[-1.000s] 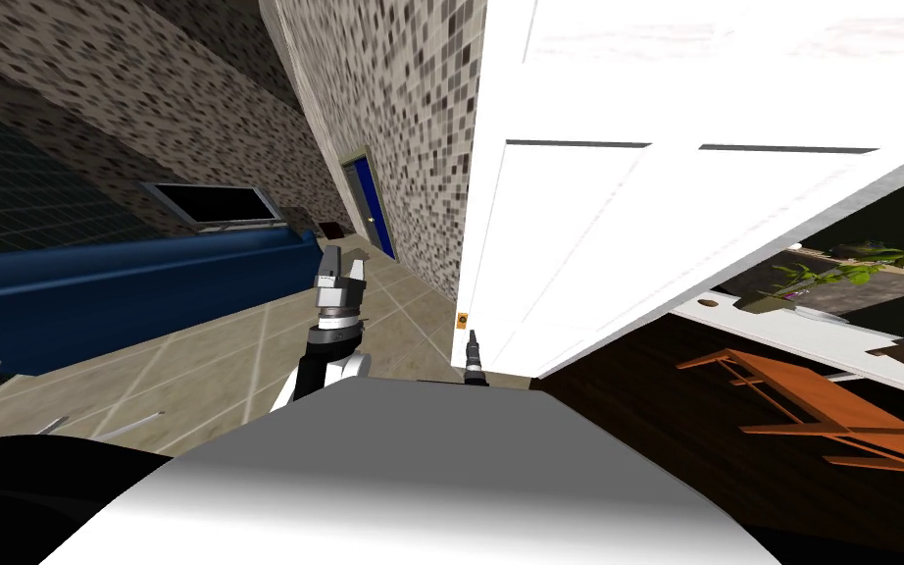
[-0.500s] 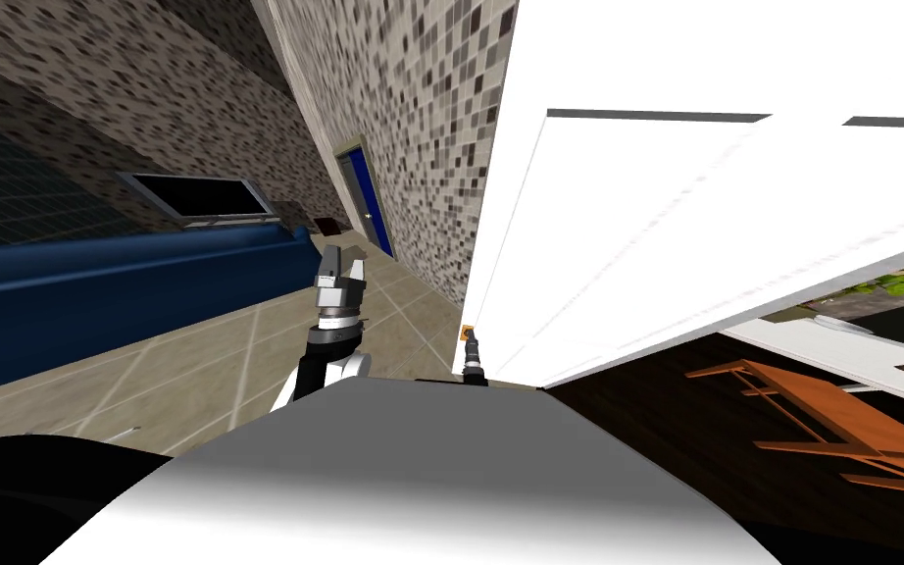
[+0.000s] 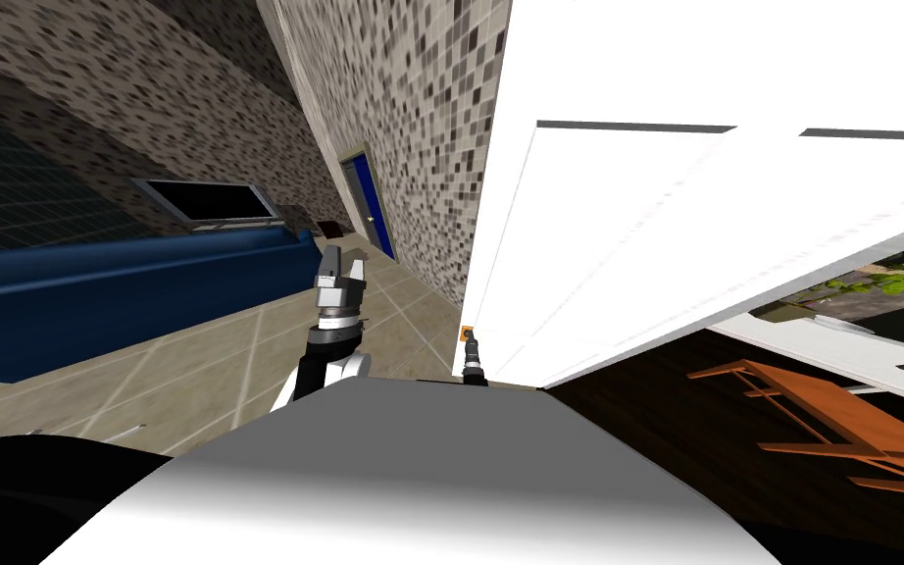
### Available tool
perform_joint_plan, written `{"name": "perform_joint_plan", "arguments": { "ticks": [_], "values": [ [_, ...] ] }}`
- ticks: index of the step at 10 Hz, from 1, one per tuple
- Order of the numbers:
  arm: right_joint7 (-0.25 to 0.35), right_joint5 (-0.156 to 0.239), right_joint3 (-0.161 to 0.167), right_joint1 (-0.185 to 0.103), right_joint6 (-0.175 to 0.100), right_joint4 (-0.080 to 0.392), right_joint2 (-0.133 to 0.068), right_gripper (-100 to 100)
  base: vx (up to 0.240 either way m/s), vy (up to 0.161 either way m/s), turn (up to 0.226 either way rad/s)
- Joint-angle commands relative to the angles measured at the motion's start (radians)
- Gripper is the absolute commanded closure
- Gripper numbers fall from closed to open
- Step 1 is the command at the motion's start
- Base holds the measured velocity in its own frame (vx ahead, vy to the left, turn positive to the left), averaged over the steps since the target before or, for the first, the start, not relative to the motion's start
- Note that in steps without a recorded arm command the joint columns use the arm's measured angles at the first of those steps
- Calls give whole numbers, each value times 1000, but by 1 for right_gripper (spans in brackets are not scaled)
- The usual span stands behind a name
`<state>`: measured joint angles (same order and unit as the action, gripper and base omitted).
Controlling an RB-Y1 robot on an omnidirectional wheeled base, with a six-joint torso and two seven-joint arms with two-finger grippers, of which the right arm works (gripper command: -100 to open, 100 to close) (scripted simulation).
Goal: Push the door open
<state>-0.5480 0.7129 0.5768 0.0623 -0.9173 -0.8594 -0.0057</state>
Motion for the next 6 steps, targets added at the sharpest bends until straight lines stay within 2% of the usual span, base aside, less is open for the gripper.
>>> {"name": "perform_joint_plan", "arguments": {
  "ticks": [1, 4, 6],
  "values": [
    [-9, 17, -17, 0, -6, -3, -17, 100, 113, 56, -72],
    [-23, 43, -42, -1, -15, -7, -25, 100, 200, 94, -72],
    [-36, 67, -66, -1, -23, -11, -21, 100, 229, 82, -77]
  ]
}}
